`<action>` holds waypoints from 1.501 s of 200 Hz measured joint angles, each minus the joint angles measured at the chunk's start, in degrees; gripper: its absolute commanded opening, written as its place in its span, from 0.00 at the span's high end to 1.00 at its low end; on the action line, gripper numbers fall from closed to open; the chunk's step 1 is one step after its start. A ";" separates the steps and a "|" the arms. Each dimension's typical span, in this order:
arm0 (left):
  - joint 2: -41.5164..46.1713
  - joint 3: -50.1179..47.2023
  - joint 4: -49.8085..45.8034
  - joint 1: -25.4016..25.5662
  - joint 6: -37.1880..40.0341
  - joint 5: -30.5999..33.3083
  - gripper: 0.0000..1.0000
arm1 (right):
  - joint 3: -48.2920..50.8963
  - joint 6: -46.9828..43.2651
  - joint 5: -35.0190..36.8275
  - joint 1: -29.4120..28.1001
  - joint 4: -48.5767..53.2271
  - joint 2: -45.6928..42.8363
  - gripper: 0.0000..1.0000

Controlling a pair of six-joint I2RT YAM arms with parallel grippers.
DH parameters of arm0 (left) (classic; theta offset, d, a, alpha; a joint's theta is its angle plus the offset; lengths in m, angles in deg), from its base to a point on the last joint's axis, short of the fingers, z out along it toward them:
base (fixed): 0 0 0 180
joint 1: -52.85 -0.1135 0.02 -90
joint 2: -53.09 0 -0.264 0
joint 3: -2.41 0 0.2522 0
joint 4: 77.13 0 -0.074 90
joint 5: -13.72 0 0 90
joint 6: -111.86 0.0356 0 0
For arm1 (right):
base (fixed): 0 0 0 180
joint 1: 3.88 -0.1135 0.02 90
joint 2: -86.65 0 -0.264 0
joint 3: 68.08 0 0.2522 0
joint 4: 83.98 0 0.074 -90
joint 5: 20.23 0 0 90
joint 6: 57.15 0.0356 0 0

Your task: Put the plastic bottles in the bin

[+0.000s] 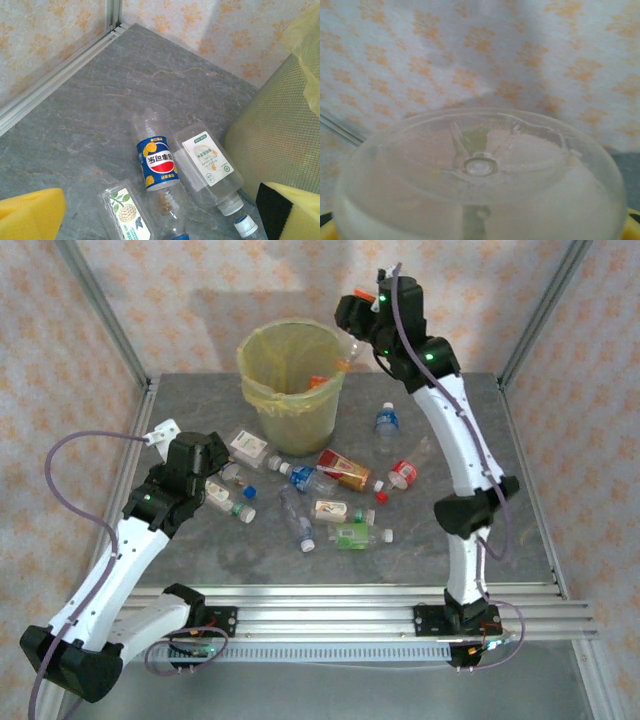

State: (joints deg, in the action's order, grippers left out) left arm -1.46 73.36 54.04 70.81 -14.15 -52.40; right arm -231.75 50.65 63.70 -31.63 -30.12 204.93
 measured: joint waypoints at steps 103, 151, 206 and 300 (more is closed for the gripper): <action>0.07 -0.02 0.20 0.00 -0.17 -1.92 0.00 | -6.69 -1.27 -4.11 -1.05 -8.72 13.46 0.62; 0.07 -0.02 0.31 0.00 -0.20 -2.51 0.00 | -6.84 -3.08 -4.07 -1.64 -12.90 16.94 0.62; 0.07 -0.02 1.05 0.00 -0.20 -2.51 0.00 | -6.84 -4.22 -4.07 -1.73 -13.16 21.09 0.62; 0.04 -0.02 1.05 0.00 -0.17 -2.49 0.00 | -6.84 -7.52 -3.96 -1.90 -12.41 24.15 0.62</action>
State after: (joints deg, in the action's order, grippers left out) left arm -1.42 73.34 55.08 70.81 -14.32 -54.89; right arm -238.59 43.13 59.75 -33.53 -42.54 229.08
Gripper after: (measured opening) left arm 0.999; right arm 0.578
